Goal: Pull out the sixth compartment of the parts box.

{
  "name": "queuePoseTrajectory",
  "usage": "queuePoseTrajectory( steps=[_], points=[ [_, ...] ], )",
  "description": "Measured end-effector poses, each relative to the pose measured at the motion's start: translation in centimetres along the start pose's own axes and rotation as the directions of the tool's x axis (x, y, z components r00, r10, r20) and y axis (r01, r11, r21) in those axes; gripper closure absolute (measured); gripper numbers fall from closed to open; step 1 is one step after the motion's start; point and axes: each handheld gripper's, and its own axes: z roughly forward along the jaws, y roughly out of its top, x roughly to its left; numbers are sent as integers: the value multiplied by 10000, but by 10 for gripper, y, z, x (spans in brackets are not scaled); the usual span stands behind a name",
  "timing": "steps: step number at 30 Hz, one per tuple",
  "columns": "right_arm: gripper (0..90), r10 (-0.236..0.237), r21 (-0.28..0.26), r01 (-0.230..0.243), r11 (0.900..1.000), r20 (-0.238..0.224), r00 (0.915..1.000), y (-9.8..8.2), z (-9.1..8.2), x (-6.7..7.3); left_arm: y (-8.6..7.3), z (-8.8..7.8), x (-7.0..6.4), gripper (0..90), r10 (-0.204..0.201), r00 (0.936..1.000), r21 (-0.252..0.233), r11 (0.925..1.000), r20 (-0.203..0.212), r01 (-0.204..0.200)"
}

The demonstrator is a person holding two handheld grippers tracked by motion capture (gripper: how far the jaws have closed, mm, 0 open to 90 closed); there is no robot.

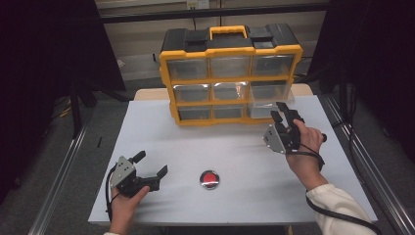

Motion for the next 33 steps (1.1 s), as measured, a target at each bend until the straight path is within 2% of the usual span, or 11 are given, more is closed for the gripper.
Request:
queuePoseTrajectory(
  steps=[1,2,4,6,9,13,17,20,23,29,33],
  points=[
    [595,-40,-73,40,10000,-55,10000,0,-1,-1,0,0,-1,26,-87,9999,-9,10000,61,87],
    [579,261,-54,-261,9996,-66,9996,-1,-2,1,0,0,-1,27,-84,9999,-1,10000,62,84],
    [575,416,-146,-418,9990,-144,9990,-1,-3,2,0,0,0,27,82,10000,15,10000,-13,-82],
    [558,874,-147,-877,9960,-189,9960,-2,-5,6,0,0,-1,27,-82,9999,-4,10000,61,82],
    [546,1127,-250,-1134,9932,-309,9932,-3,-7,8,0,0,0,27,2,10000,4,10000,-5,-2],
    [518,1799,-301,-1820,9828,-609,9818,-5,-10,13,0,0,0,27,0,10000,8,10000,-9,0],
    [465,2458,-348,-2495,9677,-868,9654,-6,-14,18,0,0,0,27,4,10000,6,10000,-20,-4],
    [400,3089,-293,-3139,9490,-1124,9444,-7,-16,22,0,0,0,27,10,10000,9,10000,-22,-10],
    [360,3779,-206,-3847,9228,-1457,9143,-9,-18,27,0,0,1,27,76,10000,0,10000,-28,-76],
    [313,4924,-6,-5031,8642,-2042,8461,-11,-19,39,0,0,0,27,39,10000,-6,10000,-22,-39],
    [274,5657,203,-5799,8144,-2505,7856,-11,-20,43,0,-1,1,27,36,10000,6,10000,-64,-36]
  ],
)
